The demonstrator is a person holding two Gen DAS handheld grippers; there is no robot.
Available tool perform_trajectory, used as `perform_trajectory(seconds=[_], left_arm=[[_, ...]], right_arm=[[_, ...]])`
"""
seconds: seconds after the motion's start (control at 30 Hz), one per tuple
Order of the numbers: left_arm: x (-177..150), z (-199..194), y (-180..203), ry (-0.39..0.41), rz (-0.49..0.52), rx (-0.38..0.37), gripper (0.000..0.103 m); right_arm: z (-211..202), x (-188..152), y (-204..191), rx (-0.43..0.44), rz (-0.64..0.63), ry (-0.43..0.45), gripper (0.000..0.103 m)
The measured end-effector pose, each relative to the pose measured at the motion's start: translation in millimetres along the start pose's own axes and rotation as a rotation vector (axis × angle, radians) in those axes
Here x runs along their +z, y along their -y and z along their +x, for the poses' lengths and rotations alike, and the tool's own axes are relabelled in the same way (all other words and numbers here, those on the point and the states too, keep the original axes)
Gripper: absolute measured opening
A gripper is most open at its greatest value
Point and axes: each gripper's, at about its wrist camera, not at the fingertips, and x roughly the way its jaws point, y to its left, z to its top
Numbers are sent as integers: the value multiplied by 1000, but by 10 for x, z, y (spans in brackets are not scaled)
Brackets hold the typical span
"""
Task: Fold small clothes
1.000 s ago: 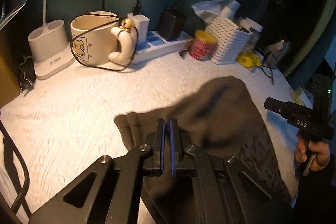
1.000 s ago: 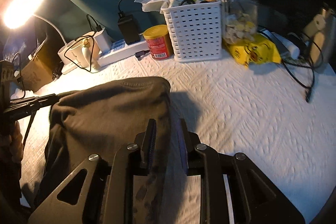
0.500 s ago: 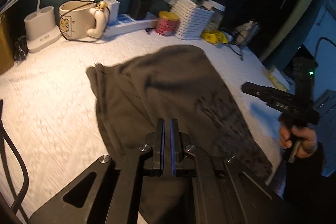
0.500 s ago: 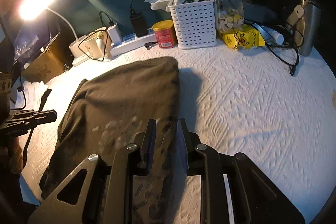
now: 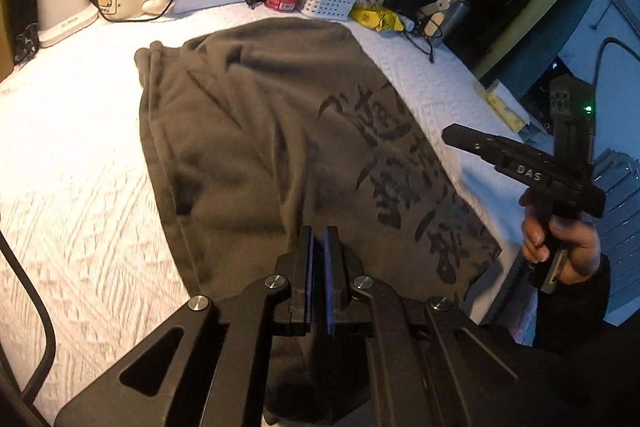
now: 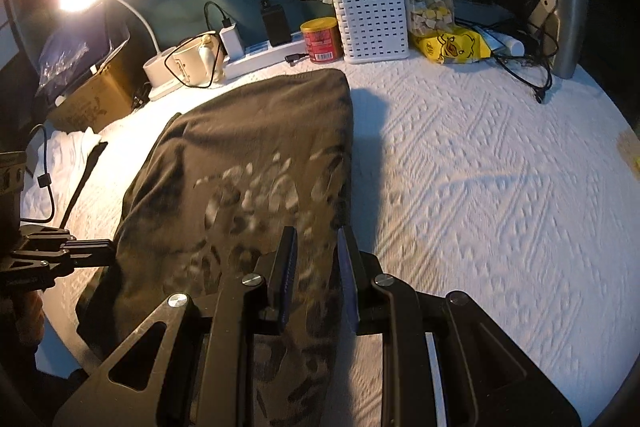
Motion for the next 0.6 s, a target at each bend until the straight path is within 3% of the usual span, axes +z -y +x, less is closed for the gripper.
perform_trajectory(seconds=[0.03,0.1,0.17,0.2,0.27,0.33,0.37,0.5,0.6], left_arm=[[-20,-4,13,-1,6,7,7],[-40,-39,16,9,13,25,23],[-62,-95,4,30,8,39,49],[-76,-121,1,40,9,41,52],[-102,-138,10,44,15,40,52],[-128,-124,31,42,13,29,52],[-142,-116,46,41,14,21,52],[-240,26,129,-5,56,-4,52],[-327,70,163,-9,107,34,51]], right_arm=[[-6,-25,2,-2,2,-2,23],[-25,-92,4,-4,6,-9,23],[-50,-156,11,-6,6,-16,23],[-59,-182,12,-6,5,-18,23],[-84,-241,23,-11,1,-20,25],[-99,-298,41,-12,4,-24,38],[-110,-334,50,-11,6,-26,40],[-140,-412,57,-13,5,-27,40],[-145,-477,36,-21,-10,-33,40]])
